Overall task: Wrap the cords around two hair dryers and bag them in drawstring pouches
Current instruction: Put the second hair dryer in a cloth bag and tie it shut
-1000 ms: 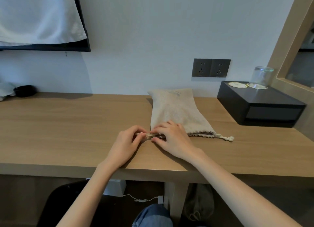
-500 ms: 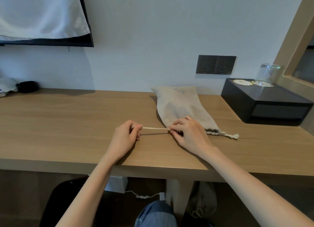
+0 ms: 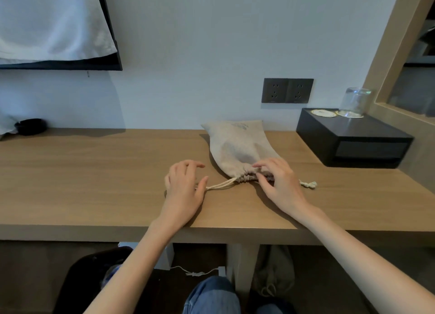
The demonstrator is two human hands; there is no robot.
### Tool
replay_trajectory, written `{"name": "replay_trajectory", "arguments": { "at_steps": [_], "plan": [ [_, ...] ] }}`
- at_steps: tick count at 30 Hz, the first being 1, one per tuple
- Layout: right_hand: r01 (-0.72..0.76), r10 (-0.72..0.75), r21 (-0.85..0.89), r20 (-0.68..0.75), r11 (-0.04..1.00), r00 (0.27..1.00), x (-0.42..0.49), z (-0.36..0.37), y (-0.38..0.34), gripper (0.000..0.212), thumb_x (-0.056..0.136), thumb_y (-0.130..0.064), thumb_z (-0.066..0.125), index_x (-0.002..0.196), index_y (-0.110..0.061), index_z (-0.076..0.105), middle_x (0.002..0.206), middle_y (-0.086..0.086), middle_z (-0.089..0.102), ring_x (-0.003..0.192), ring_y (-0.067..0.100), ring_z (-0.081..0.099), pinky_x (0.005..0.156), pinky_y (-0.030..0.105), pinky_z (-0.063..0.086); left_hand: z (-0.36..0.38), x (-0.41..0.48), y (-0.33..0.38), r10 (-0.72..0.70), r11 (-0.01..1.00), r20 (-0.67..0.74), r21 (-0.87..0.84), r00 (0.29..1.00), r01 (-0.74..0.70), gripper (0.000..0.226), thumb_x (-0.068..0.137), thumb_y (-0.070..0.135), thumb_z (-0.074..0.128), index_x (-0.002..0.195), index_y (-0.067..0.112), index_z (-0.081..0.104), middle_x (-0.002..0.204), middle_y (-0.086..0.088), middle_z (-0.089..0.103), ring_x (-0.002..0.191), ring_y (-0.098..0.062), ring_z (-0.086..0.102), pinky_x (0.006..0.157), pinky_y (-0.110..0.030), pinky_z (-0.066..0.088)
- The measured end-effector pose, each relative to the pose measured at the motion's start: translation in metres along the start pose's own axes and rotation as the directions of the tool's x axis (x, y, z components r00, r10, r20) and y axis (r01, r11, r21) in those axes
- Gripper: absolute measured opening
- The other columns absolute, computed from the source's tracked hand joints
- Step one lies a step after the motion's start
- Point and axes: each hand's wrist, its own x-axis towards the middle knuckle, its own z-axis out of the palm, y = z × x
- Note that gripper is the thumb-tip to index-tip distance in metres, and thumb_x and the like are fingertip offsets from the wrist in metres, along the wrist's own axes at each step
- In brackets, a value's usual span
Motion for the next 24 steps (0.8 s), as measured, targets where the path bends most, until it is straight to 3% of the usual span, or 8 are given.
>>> {"name": "replay_trajectory", "arguments": {
  "at_steps": [2,5,10,14,17,21,24],
  "plan": [
    [-0.082,0.079,-0.067,-0.038,0.994,0.996,-0.005,-0.010,0.008,0.012,0.088,-0.009,0.061,0.098,-0.014,0.058,0.096,-0.008,0.051,0.098,0.007,0.045,0.077,0.012,0.034,0.010,0.002,0.016,0.114,0.993,0.022,-0.010,0.993,-0.114,0.028,0.092,0.026,0.056,0.120,0.021,0.055,0.122,0.003,0.052,0.121,-0.015,0.036,0.094,-0.024,0.016],
    [-0.231,0.229,-0.182,-0.033,0.956,0.973,-0.014,-0.025,0.029,0.020,0.085,-0.013,0.063,0.102,-0.013,0.052,0.099,-0.007,0.046,0.101,0.015,0.044,0.081,0.025,0.037,0.031,0.009,0.047,0.273,0.961,0.061,-0.050,0.960,-0.270,0.031,0.092,0.028,0.057,0.122,0.023,0.055,0.125,0.006,0.054,0.122,-0.010,0.037,0.097,-0.020,0.013],
    [-0.406,0.446,-0.290,0.084,0.867,0.891,-0.023,-0.044,0.054,0.016,0.093,-0.032,0.054,0.103,-0.019,0.054,0.109,-0.001,0.049,0.105,0.017,0.039,0.083,0.029,0.032,0.069,0.027,0.094,0.408,0.912,0.234,-0.068,0.882,-0.404,0.044,0.093,0.032,0.052,0.136,0.023,0.045,0.144,0.008,0.041,0.140,-0.015,0.021,0.112,-0.033,0.004],
    [-0.364,0.415,-0.283,0.146,0.887,0.898,-0.023,-0.046,0.061,0.016,0.096,-0.034,0.049,0.098,-0.019,0.056,0.105,-0.002,0.049,0.102,0.017,0.041,0.086,0.031,0.034,0.095,0.041,0.117,0.441,0.896,0.307,-0.089,0.843,-0.436,0.040,0.095,0.031,0.050,0.135,0.023,0.046,0.143,0.005,0.044,0.142,-0.016,0.020,0.113,-0.041,-0.001],
    [-0.408,0.421,-0.112,0.160,0.906,0.893,-0.024,-0.048,0.060,0.011,0.098,-0.028,0.048,0.093,-0.020,0.052,0.095,-0.005,0.052,0.096,0.017,0.048,0.087,0.035,0.042,0.107,0.051,0.121,0.426,0.902,0.320,-0.087,0.846,-0.422,0.029,0.097,0.036,0.046,0.123,0.030,0.058,0.133,0.011,0.055,0.138,-0.016,0.028,0.108,-0.037,-0.002],
    [-0.402,0.407,-0.067,0.152,0.913,0.901,-0.025,-0.049,0.056,0.009,0.100,-0.021,0.043,0.092,-0.018,0.046,0.082,-0.007,0.055,0.080,0.013,0.054,0.084,0.040,0.047,0.112,0.054,0.121,0.423,0.904,0.254,-0.055,0.870,-0.423,0.024,0.095,0.043,0.047,0.105,0.031,0.065,0.110,0.014,0.066,0.122,-0.013,0.044,0.102,-0.039,0.010],
    [-0.400,0.411,-0.103,0.129,0.911,0.902,-0.026,-0.050,0.054,0.009,0.100,-0.019,0.041,0.092,-0.020,0.043,0.075,-0.008,0.055,0.074,0.010,0.054,0.084,0.039,0.046,0.111,0.054,0.117,0.458,0.885,0.207,-0.015,0.864,-0.466,0.020,0.094,0.041,0.050,0.101,0.030,0.065,0.106,0.013,0.068,0.117,-0.013,0.048,0.099,-0.037,0.020]
  ]
}}
